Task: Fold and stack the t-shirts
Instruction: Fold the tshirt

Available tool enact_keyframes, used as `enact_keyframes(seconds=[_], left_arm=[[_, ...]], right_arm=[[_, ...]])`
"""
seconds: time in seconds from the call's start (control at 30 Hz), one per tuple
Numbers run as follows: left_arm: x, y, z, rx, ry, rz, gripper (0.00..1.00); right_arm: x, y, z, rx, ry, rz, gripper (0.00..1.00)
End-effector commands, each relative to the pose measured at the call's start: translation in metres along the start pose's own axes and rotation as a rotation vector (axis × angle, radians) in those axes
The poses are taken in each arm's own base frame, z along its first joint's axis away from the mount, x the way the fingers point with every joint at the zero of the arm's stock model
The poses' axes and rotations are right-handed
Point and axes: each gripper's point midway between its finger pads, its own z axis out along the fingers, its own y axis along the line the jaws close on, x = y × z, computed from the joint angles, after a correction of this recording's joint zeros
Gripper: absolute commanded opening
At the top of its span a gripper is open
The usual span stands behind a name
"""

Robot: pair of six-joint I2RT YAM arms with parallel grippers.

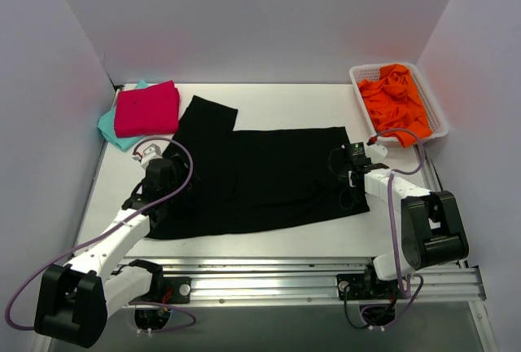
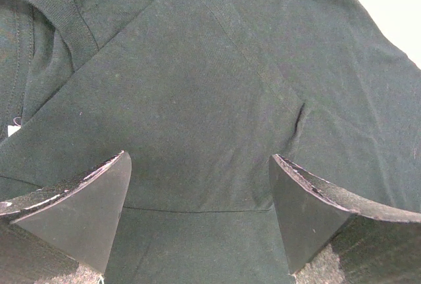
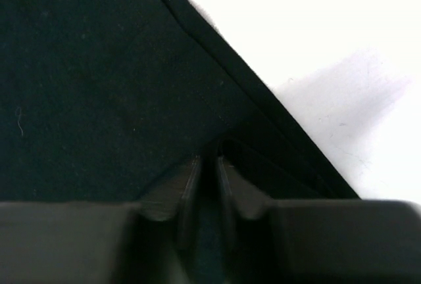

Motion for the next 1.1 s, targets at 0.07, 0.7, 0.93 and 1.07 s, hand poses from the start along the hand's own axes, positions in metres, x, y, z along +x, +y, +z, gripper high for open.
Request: enact_keyframes(seconds=[0.07,0.7,0.93,1.07], left_arm=[[-0.01,-0.007,-0.002,0.019,-0.038,-0.008,0.94],[-0.012,-0.008,-0.004,0.02,-0.037,-0.006,0.94],[-0.013,-0.005,-0.006,0.003,-0.04,-0.002,0.94],[-0.013,-0.005,-0.006,-0.001,-0.042,0.0,0.94]], right_arm=[[0.01,-0.004,-0.001,0.008,0.039,-0.008,0.0],[-0.029,-0.046,-0.039,0.148,-0.117,0.004,0.0],[-0.024,-0.06,-0.033,0.245,-0.104,0.018,0.0],[-0.027,-0.067,-0.026,0.302,-0.109,0.026,0.08]])
